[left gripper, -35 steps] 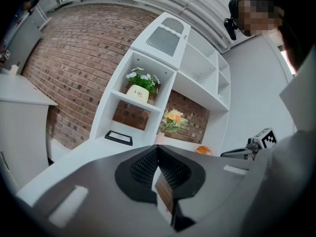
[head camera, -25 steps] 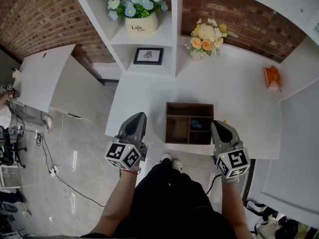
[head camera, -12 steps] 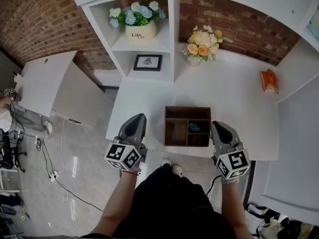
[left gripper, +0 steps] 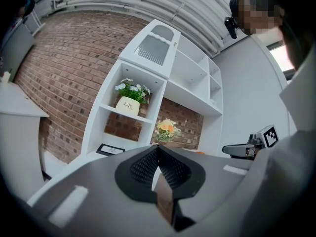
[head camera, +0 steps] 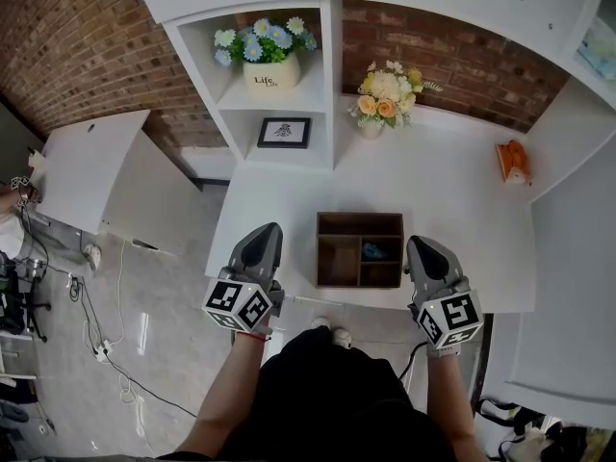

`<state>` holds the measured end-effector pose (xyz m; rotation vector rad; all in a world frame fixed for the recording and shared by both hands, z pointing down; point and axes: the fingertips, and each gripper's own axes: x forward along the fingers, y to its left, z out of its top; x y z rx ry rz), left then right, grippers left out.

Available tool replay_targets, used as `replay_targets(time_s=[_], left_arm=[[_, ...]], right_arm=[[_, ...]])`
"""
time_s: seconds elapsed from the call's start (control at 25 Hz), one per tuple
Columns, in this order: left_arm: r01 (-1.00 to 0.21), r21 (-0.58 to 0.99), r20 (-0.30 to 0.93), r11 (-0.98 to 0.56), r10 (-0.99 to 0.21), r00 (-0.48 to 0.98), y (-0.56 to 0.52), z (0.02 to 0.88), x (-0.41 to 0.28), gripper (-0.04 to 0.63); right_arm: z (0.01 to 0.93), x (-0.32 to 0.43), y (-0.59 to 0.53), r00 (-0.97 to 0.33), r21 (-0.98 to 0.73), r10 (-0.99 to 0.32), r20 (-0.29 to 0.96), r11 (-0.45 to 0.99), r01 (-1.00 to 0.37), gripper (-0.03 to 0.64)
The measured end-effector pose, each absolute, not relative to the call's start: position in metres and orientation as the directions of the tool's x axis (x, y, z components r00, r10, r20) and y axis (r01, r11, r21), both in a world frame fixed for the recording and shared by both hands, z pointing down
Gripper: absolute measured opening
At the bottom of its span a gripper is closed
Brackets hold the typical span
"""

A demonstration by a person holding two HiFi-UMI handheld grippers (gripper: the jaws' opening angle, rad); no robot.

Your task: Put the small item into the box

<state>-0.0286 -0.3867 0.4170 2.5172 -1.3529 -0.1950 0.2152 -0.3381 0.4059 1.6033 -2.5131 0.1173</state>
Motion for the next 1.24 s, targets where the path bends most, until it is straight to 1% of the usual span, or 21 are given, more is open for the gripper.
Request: replay_targets(time_s=[0.52,1.24], left_arm=[[-0.796,0.287,-0.021,-0.533,-0.834,0.552,-0.392,0.404,-0.032,0.003],[-0.783,0.288,-0.008,-0.552,-0.819,0.574,-0.398,0.411,-0.026,0.003]], right_arm=[[0.391,0.219,-0.339,-0.395,0.042,-0.909,0.133,0.404,-0.914,0.002],[0.408,0.215,-0.338,-0.404,0.037,-0.899,0.171,0.415,-0.909,0.002]])
